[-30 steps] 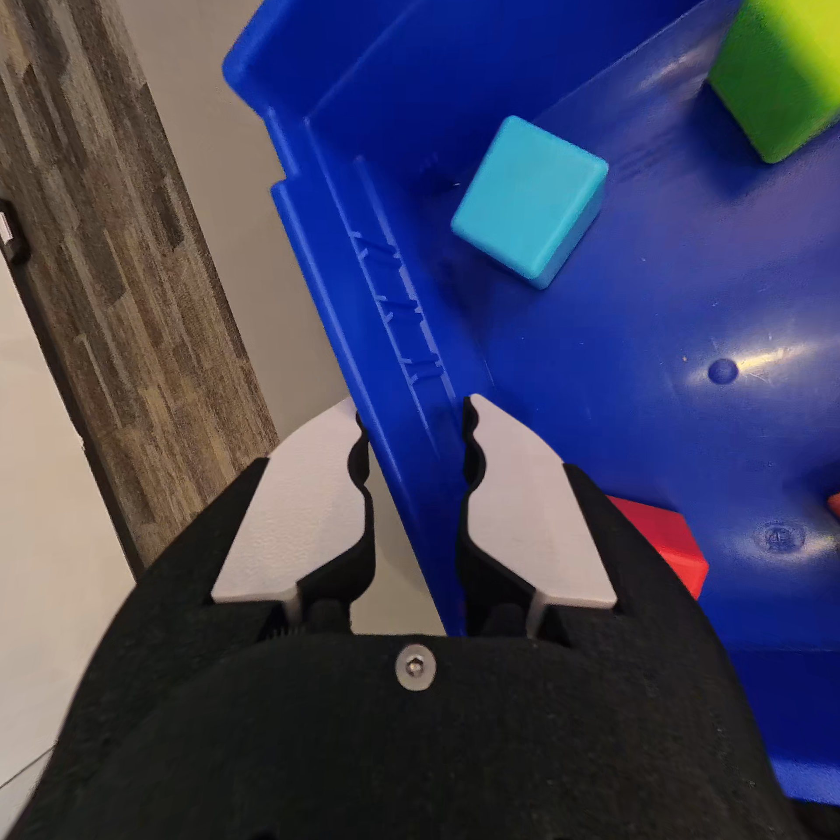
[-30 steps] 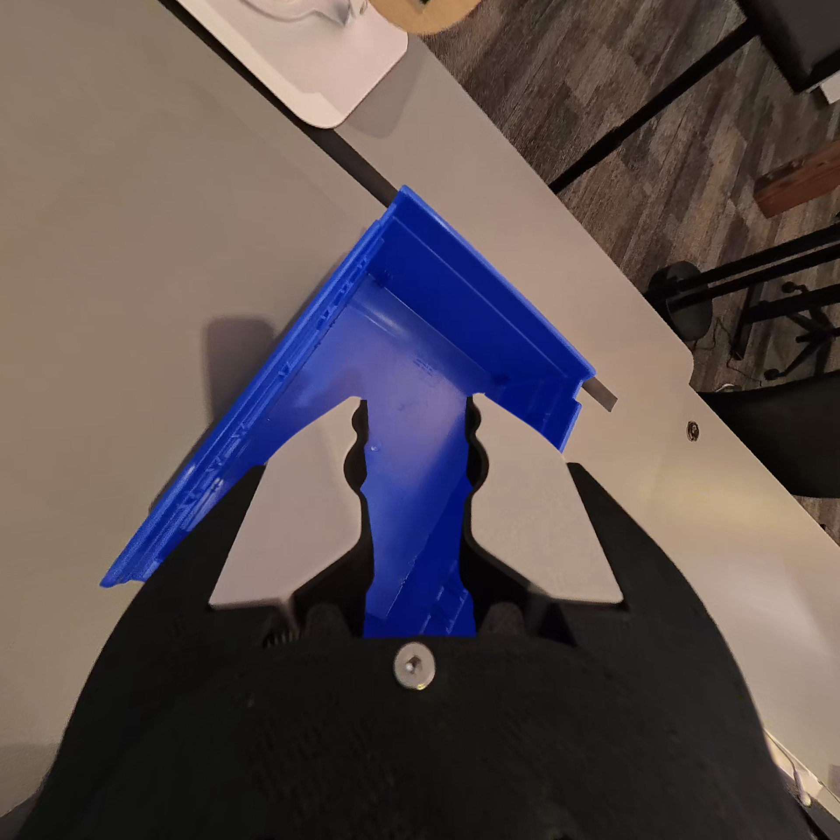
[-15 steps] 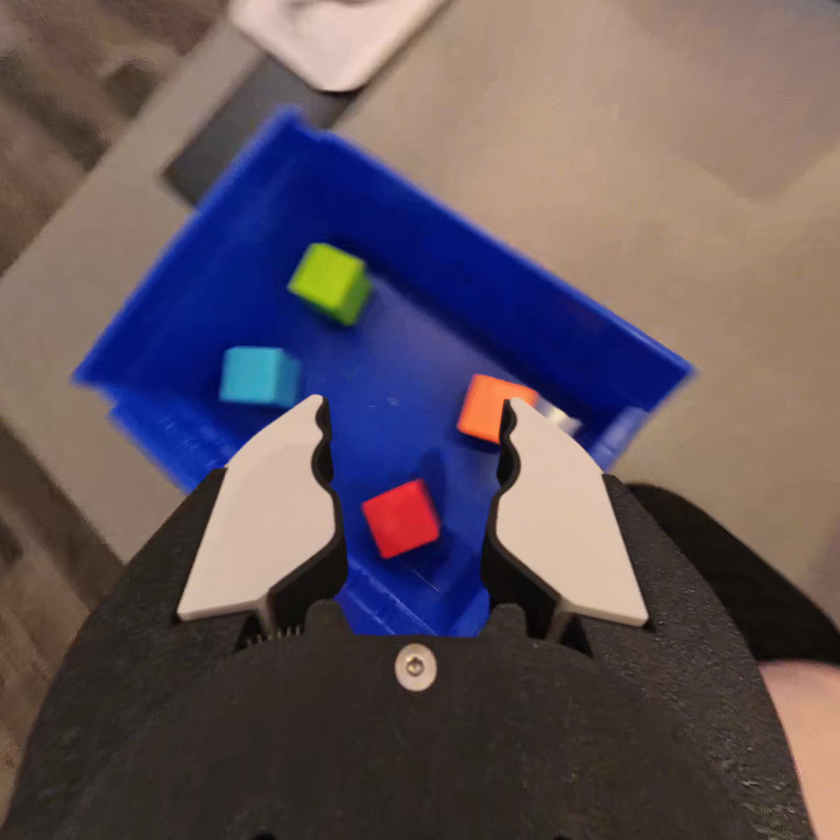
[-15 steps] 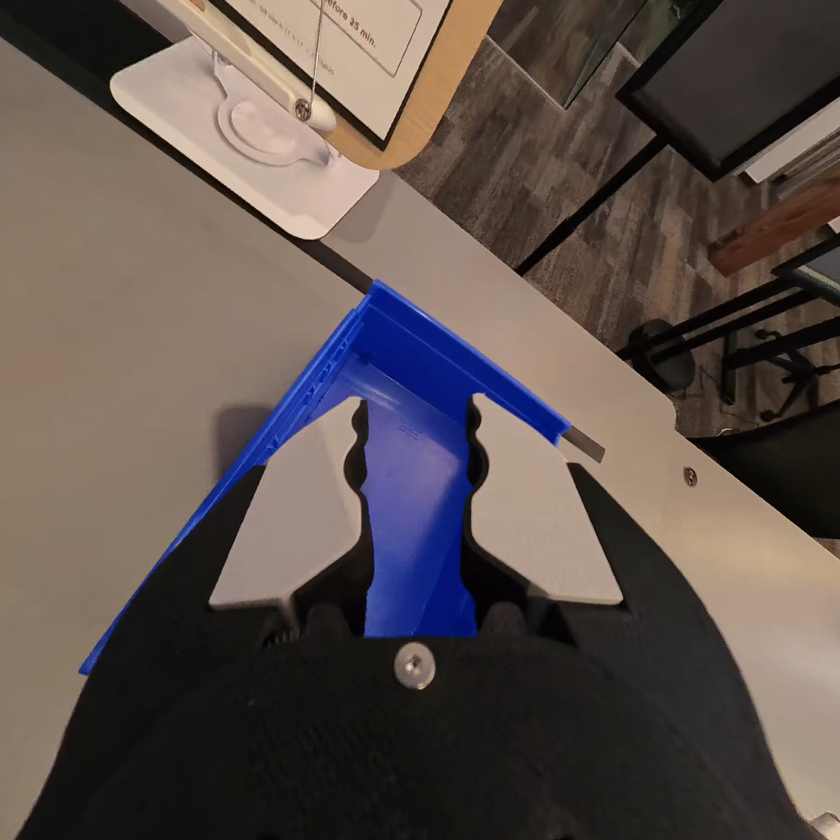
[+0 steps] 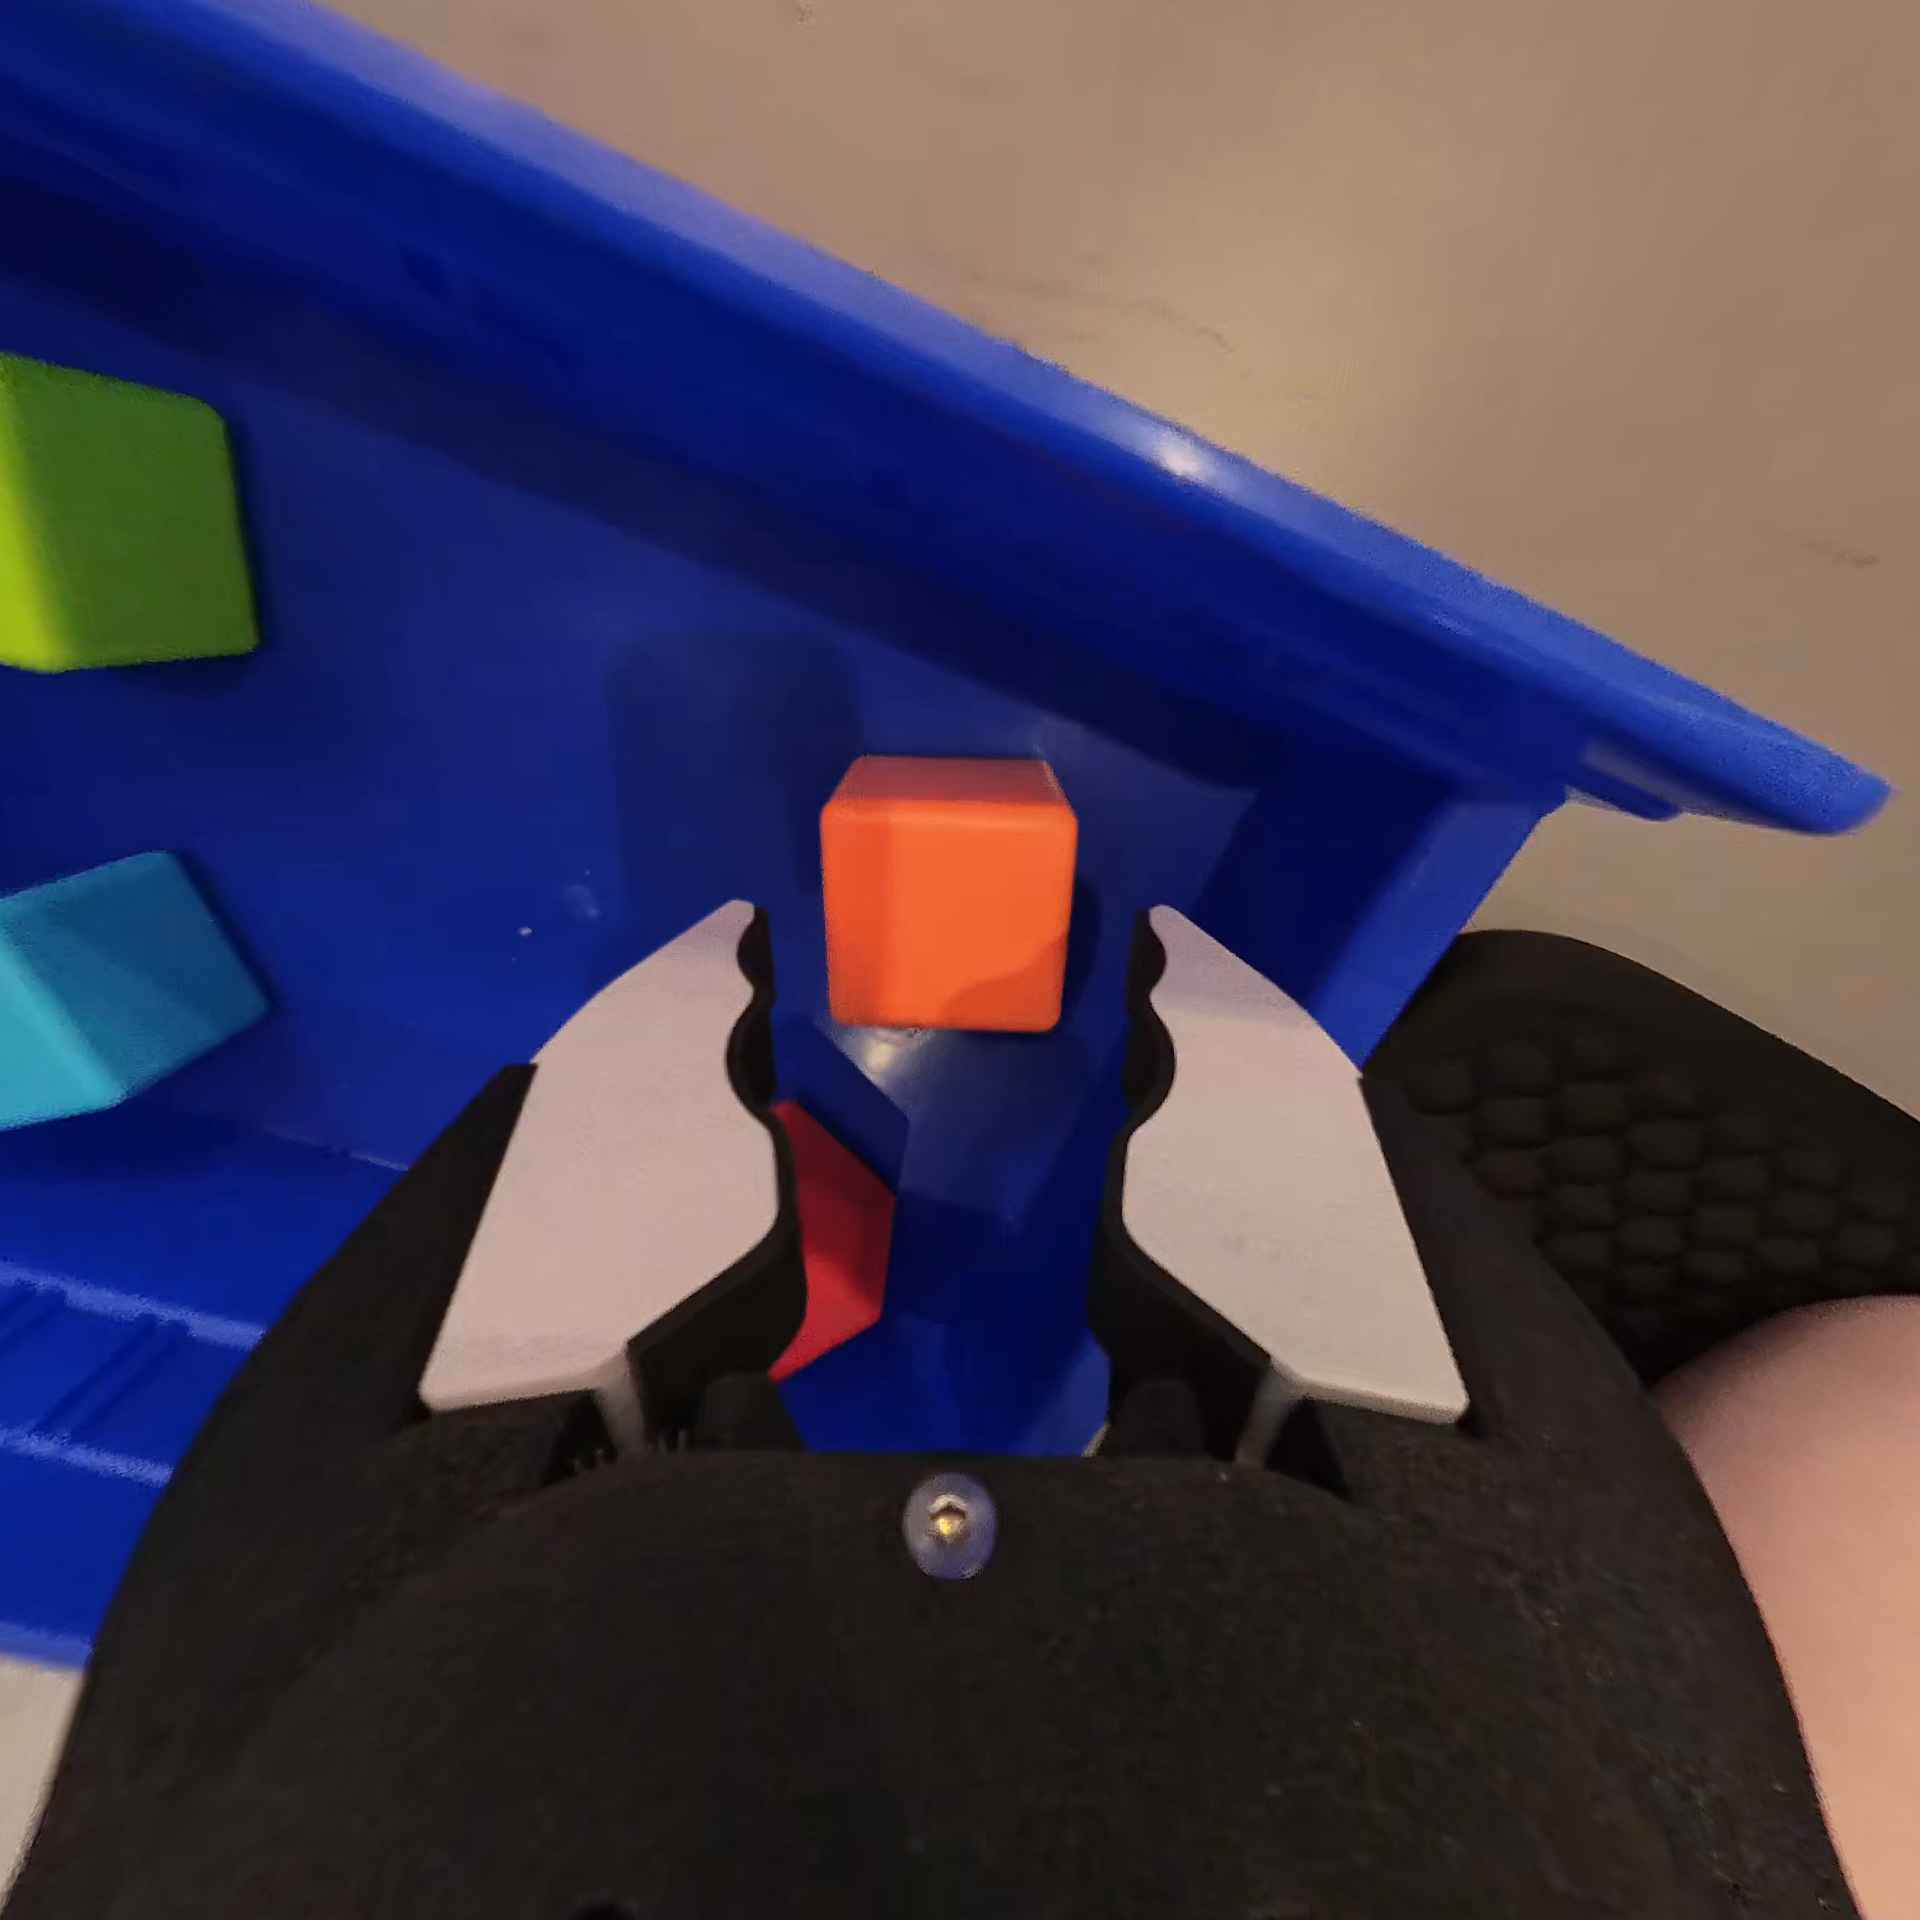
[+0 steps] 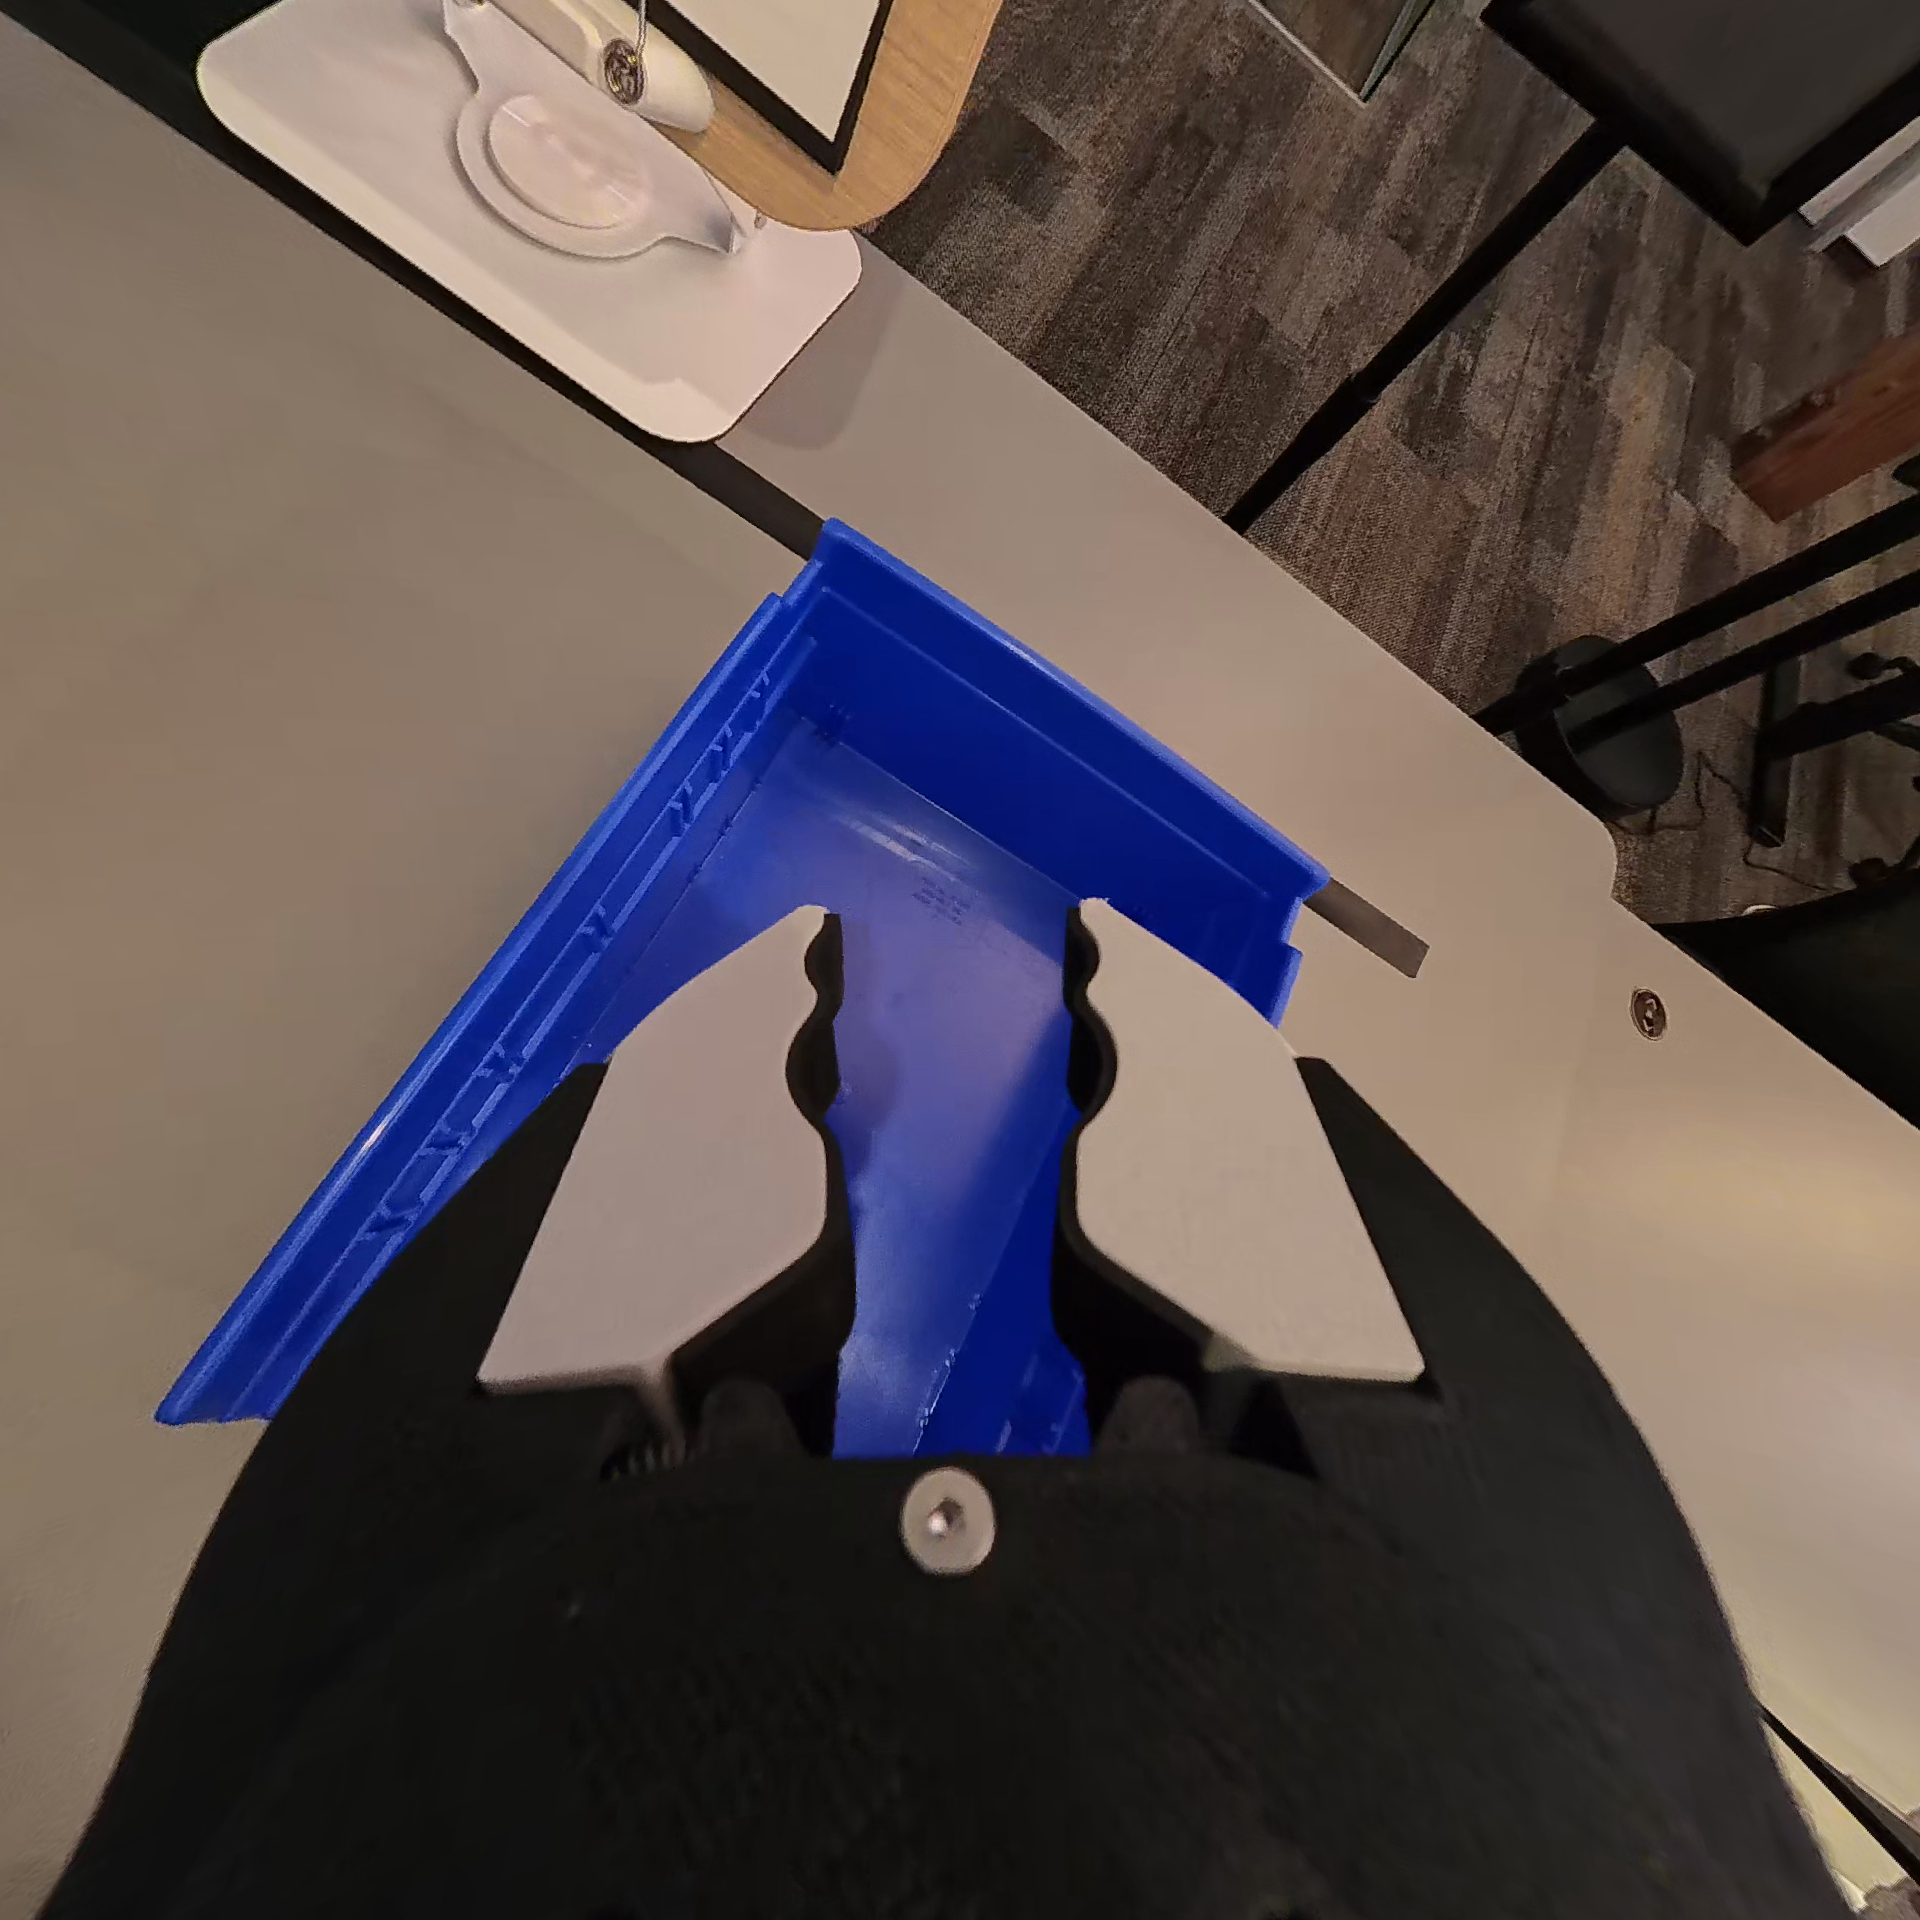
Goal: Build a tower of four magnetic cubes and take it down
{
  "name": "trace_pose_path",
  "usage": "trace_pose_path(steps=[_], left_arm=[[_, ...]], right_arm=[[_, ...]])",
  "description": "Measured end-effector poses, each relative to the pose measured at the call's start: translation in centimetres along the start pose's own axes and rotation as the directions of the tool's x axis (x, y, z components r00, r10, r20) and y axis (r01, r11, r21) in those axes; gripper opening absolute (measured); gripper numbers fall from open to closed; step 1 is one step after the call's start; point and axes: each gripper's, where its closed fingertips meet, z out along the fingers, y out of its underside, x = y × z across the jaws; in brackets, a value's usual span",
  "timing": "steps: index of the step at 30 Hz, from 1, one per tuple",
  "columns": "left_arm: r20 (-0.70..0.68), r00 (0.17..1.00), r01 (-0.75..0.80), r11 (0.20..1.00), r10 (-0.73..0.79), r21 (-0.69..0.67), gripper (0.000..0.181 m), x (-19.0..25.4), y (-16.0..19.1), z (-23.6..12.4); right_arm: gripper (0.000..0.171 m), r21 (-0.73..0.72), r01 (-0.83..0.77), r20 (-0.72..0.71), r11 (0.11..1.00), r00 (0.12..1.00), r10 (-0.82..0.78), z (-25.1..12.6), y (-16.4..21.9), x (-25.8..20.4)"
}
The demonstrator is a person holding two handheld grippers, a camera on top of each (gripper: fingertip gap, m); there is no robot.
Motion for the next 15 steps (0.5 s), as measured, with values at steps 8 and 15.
trace_pose_path(steps=[8, 15], left_arm=[[-0.004, 0.998, -0.058, 0.997, 0.058, -0.042, 0.049, -0.3, 0.6, 1.3], [0.250, 0.968, -0.049, 0.981, 0.000, 0.189, 0.049, -2.4, -0.5, -5.9]], right_arm=[[0.042, -0.028, 0.009, 0.009, 1.000, 1.000, -0.008, 0.4, 0.6, 0.1], [0.042, -0.027, 0.000, 0.017, 1.000, 1.000, 0.000, 0.3, 0.7, 0.3]])
